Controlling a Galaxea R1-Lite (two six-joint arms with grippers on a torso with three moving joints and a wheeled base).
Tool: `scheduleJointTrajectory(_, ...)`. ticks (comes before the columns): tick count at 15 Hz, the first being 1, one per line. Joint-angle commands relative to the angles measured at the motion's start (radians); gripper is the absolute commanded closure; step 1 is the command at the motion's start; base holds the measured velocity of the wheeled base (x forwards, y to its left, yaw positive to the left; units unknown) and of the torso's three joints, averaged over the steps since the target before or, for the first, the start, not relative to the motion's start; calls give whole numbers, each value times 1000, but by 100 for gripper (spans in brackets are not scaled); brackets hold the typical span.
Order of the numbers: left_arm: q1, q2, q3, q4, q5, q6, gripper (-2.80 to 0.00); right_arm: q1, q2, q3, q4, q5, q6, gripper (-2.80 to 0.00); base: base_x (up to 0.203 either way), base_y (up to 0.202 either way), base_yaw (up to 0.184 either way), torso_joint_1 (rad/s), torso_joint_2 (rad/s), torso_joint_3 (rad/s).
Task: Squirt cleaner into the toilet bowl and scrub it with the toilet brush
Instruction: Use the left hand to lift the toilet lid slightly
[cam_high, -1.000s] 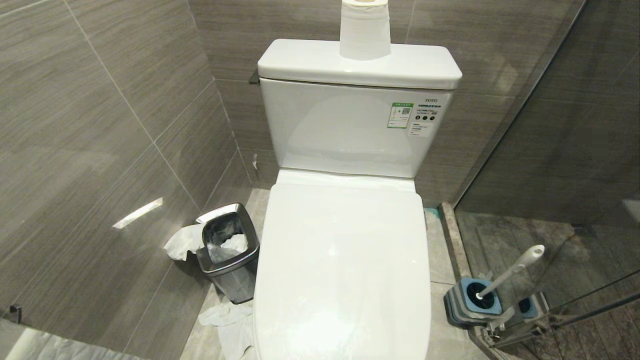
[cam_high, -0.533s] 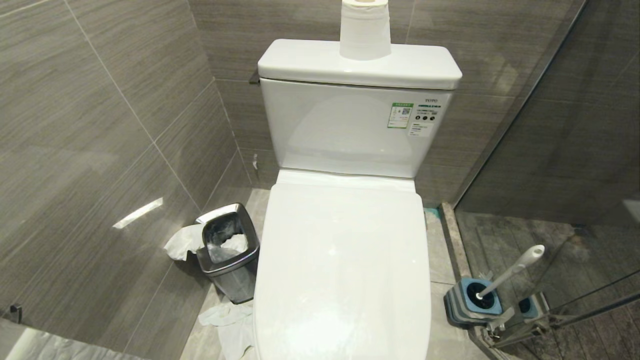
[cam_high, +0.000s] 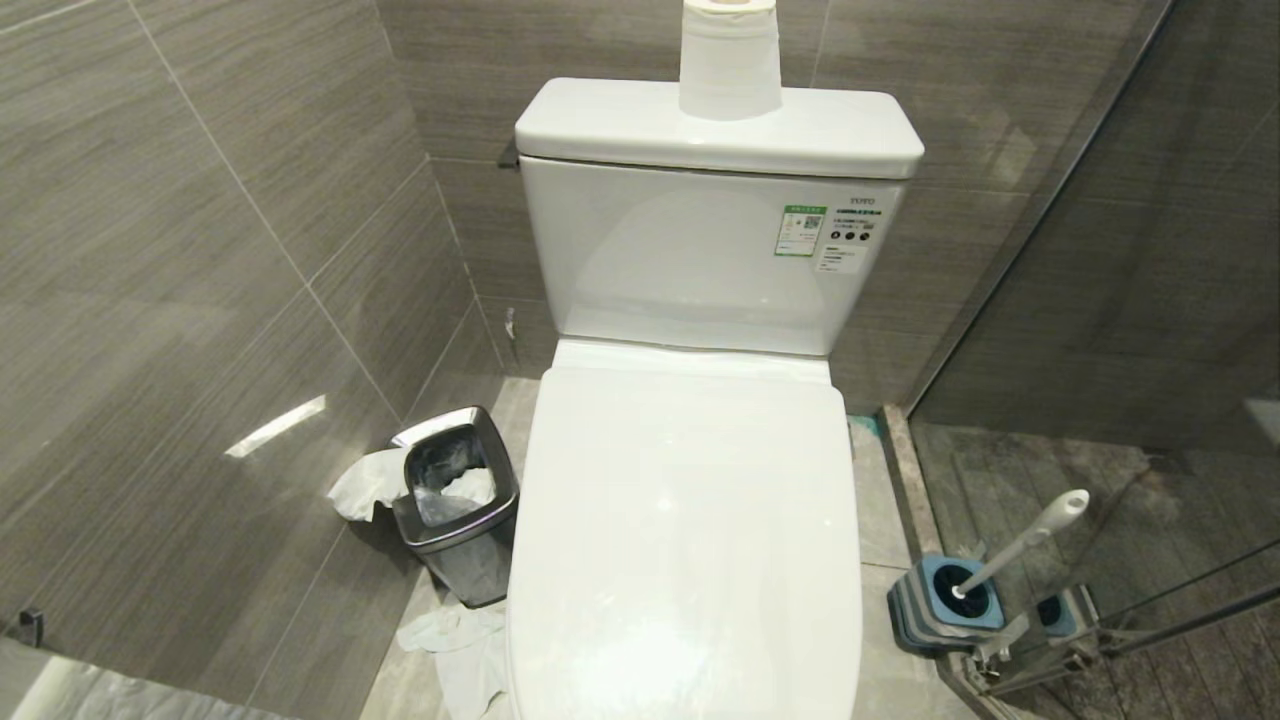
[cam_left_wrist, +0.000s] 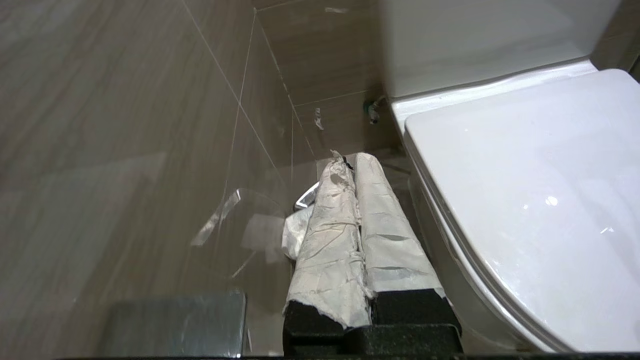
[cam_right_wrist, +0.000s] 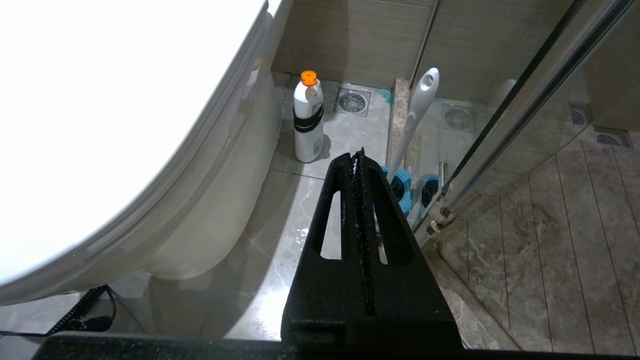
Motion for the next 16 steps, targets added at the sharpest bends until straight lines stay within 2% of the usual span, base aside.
scheduleJointTrajectory(1, 2, 207, -61, -74, 1, 9, 0, 0, 1, 0, 0, 0, 0, 0, 0, 0, 0, 0, 0, 0)
scheduleJointTrajectory(5, 5, 361, -100, -176, 2, 13, 0, 0, 1, 0, 0, 0, 0, 0, 0, 0, 0, 0, 0, 0)
scheduleJointTrajectory(12, -14, 650, -186, -183, -12, 15, 0, 0, 1, 0, 0, 0, 0, 0, 0, 0, 0, 0, 0, 0)
scheduleJointTrajectory(16, -33, 818, -204, -202, -63, 27, 0, 0, 1, 0, 0, 0, 0, 0, 0, 0, 0, 0, 0, 0)
